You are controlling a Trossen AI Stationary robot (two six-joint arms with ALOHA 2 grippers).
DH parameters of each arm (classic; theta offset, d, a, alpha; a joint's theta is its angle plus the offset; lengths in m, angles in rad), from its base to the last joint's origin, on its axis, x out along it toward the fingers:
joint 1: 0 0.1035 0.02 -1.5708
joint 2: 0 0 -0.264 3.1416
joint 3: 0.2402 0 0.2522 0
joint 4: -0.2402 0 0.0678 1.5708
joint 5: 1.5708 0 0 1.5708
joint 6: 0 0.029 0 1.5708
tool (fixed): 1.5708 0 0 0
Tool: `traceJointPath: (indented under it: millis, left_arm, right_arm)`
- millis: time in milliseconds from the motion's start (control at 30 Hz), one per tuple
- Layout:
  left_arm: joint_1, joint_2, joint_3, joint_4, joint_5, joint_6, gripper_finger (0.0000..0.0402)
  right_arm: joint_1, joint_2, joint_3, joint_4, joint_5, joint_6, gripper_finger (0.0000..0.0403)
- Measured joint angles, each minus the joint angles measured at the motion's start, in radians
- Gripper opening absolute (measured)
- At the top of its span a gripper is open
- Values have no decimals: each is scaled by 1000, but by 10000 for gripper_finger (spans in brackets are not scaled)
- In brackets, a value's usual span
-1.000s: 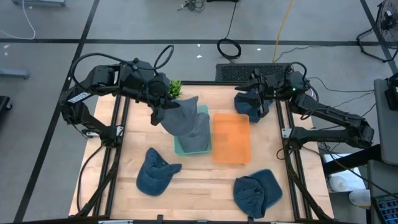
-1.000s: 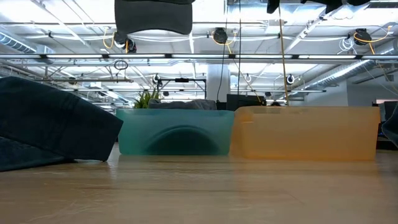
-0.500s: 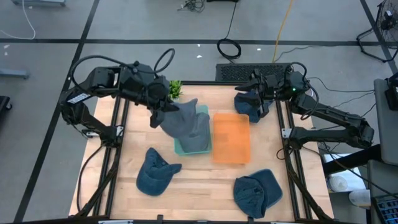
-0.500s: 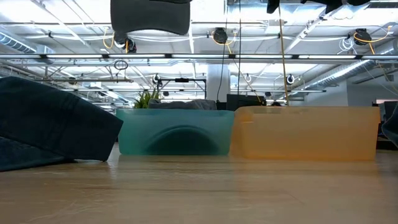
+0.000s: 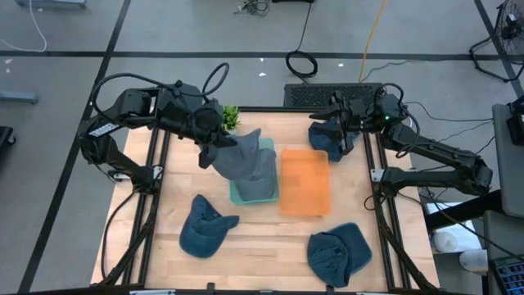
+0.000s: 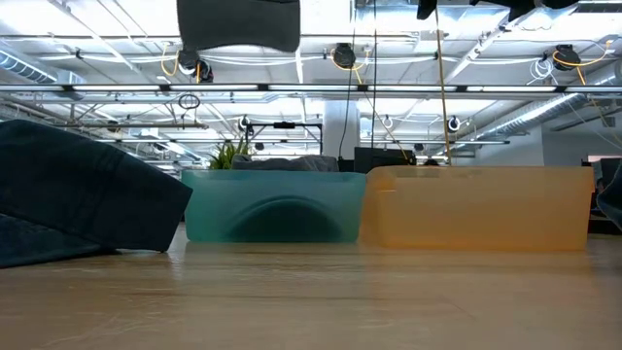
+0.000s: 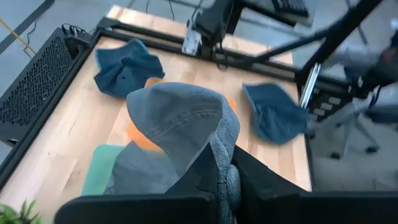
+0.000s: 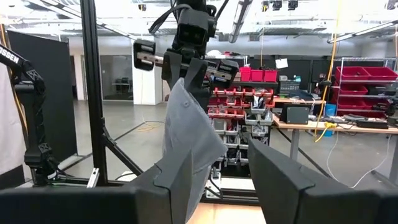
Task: Pick & Place hat
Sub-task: Put the gray cap into the green bin
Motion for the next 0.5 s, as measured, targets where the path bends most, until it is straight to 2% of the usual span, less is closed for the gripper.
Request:
traceJointPath:
  millis: [233, 500]
  left_arm:
    - [-9, 10, 0, 58, -76, -32, 15]
    - [-9, 32, 1, 55, -79, 46, 15]
  right_arm:
    - [0, 0, 0, 0, 0, -4, 141]
    - [0, 0, 0, 0, 0, -4, 141]
